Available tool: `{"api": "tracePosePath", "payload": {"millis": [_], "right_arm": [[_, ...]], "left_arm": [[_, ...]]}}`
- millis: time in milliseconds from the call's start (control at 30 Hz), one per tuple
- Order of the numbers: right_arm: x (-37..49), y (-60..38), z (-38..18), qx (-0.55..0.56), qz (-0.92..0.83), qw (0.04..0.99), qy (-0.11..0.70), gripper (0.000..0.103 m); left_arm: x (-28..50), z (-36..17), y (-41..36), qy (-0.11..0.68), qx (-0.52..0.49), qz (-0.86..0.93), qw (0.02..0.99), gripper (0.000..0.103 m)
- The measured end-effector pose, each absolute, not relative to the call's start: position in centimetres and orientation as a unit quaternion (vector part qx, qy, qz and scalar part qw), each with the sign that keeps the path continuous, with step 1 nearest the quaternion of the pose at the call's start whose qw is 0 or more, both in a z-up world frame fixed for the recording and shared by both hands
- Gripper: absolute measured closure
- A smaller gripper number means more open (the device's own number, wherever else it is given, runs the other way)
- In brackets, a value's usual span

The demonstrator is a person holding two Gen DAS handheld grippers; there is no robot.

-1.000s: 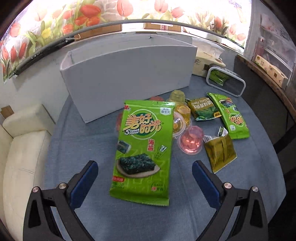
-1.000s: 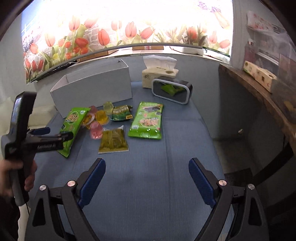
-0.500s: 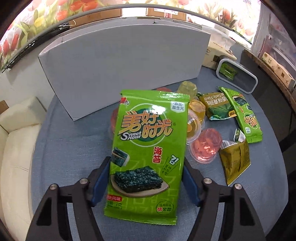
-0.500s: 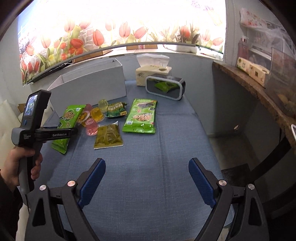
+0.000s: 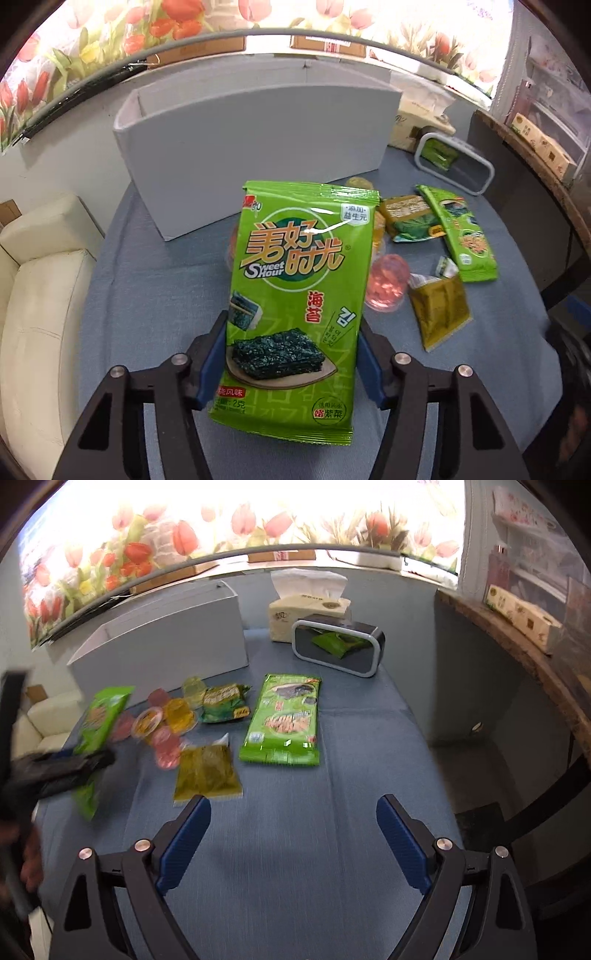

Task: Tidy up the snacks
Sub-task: 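Grasp another green seaweed pack with the right gripper while the left gripper holds its pack, then carry both seaweed packs into the white box and open both grippers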

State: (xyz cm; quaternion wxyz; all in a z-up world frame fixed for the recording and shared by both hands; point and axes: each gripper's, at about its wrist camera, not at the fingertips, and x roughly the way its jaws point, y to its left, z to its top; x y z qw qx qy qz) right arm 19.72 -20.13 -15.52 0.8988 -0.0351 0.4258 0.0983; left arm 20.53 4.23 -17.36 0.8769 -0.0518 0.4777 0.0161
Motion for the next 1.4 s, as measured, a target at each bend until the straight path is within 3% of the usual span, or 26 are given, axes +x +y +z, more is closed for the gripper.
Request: {"api": "tracePosePath", "payload": {"millis": [633,667,700,733,1000,1400], "right_arm": [[31.9,-15.0,-21.0,-0.084,0.087,0.864,0.488,0.009],[32.1,-14.9,-21.4,-0.088,0.087,0.863,0.490,0.011],[32.3,-14.8,-21.7,-0.089,0.086,0.860,0.495,0.022],[32.4,-14.9,-21.8,-0.084,0.086,0.860,0.496,0.022],[32.3,-15.5,-21.4,-0.073,0.093,0.858,0.499,0.030],[26.4,-17.6,-15.2,-0.065,0.112,0.885,0.447,0.030]], "left_arm": [[12.4,-13.7,5.0,0.455,-0.092,0.020,0.885,0.037],[12.3,-13.7,5.2,0.454,-0.094,0.021,0.886,0.037],[12.3,-13.7,5.2,0.454,-0.095,0.022,0.886,0.037],[12.2,-13.7,5.2,0.453,-0.094,0.022,0.886,0.037],[12.3,-13.7,5.0,0.450,-0.097,0.023,0.887,0.037],[13.1,-12.3,5.1,0.439,-0.095,0.016,0.893,0.036]]}}
